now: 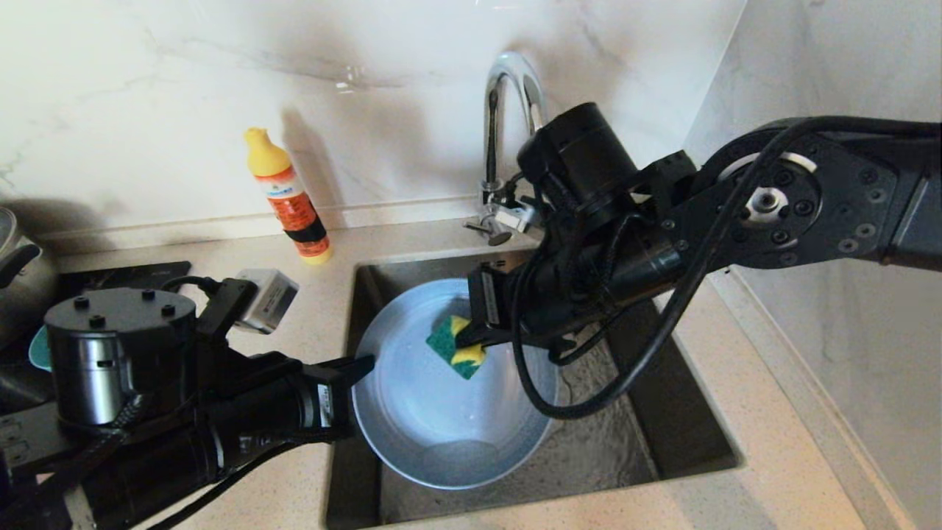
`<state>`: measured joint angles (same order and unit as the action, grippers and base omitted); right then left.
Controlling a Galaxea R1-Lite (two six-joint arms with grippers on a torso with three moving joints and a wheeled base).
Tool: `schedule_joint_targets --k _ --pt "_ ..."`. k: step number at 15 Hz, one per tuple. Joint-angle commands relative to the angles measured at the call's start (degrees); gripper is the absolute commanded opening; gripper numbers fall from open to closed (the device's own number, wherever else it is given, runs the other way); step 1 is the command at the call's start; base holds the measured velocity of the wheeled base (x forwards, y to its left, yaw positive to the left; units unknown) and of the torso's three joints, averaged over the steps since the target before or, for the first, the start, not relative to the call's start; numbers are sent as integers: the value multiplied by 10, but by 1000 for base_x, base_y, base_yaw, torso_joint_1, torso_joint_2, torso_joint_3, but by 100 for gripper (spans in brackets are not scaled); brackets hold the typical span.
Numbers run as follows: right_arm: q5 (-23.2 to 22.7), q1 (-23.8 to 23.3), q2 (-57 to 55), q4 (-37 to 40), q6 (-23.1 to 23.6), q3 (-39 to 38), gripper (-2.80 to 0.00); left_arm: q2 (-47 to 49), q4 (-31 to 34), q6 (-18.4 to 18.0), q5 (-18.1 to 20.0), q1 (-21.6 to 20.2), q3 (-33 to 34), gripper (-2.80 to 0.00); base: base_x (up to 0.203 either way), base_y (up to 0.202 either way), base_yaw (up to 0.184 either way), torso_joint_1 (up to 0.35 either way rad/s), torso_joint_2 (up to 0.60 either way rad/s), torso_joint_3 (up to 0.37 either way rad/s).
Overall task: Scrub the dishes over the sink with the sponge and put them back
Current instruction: Wipe the plate
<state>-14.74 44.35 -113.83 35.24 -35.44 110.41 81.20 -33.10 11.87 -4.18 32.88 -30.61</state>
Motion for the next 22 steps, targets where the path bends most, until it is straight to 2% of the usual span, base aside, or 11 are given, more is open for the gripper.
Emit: schedule_joint_targets --k 1,3,7,10,14,18,22 --pt "-1 -14 22 11 -2 -5 -280 -1 -2 1 -1 0 -1 -280 0 0 0 0 0 0" --pt "-1 -20 33 29 0 -14 -280 -2 -2 1 -3 -2 -3 -280 0 0 0 0 0 0" --pt "-1 -15 46 33 -1 -84 -280 -2 -2 1 -4 -4 -8 -280 0 0 0 0 0 0" --pt "-1 22 30 20 -1 -119 -280 0 -2 1 -2 -9 -11 -280 0 0 0 0 0 0" --pt "-1 57 -8 -28 -4 -102 -280 9 -2 2 1 -9 -10 -280 0 0 0 0 0 0" --pt "16 78 -31 -28 -7 -42 -280 5 -2 10 0 -9 -4 -280 0 0 0 0 0 0" --pt "32 61 -26 -22 -7 -7 -280 1 -2 10 -2 -9 -1 -280 0 0 0 0 0 0"
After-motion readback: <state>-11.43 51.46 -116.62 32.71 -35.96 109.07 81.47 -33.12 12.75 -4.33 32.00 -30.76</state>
